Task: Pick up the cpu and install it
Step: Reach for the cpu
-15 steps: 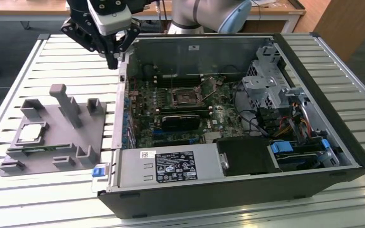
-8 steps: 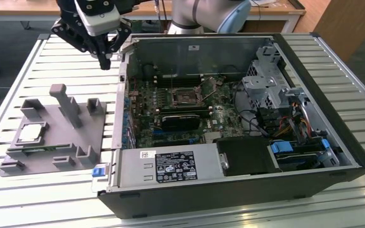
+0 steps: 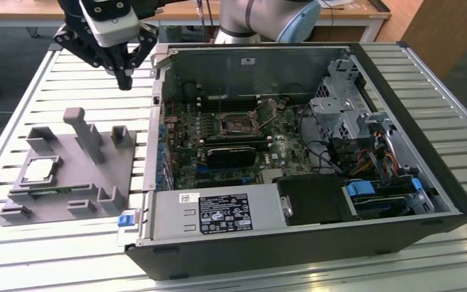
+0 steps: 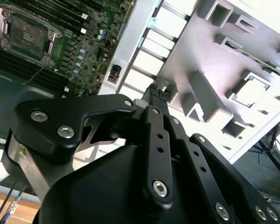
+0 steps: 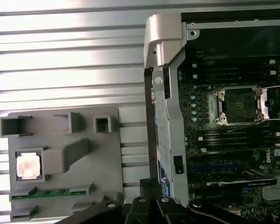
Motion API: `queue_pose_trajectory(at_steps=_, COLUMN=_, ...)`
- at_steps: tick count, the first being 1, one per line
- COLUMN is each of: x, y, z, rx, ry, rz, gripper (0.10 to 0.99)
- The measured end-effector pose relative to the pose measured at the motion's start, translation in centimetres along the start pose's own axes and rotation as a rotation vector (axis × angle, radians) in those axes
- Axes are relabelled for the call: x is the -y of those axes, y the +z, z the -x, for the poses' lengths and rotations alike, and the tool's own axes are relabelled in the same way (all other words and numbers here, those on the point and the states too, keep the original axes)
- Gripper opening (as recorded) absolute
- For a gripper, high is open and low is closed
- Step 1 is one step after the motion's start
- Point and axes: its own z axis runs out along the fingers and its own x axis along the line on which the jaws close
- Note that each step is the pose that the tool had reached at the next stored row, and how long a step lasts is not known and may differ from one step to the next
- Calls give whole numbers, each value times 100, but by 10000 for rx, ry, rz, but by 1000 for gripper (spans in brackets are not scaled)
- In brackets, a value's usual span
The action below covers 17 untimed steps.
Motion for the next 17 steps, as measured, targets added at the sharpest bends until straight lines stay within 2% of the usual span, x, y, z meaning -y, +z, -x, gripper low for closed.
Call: queue_pose_trajectory(at_steps=17, x=19, y=4, z=-247, rx=0, ry=-1, rz=1, gripper=106)
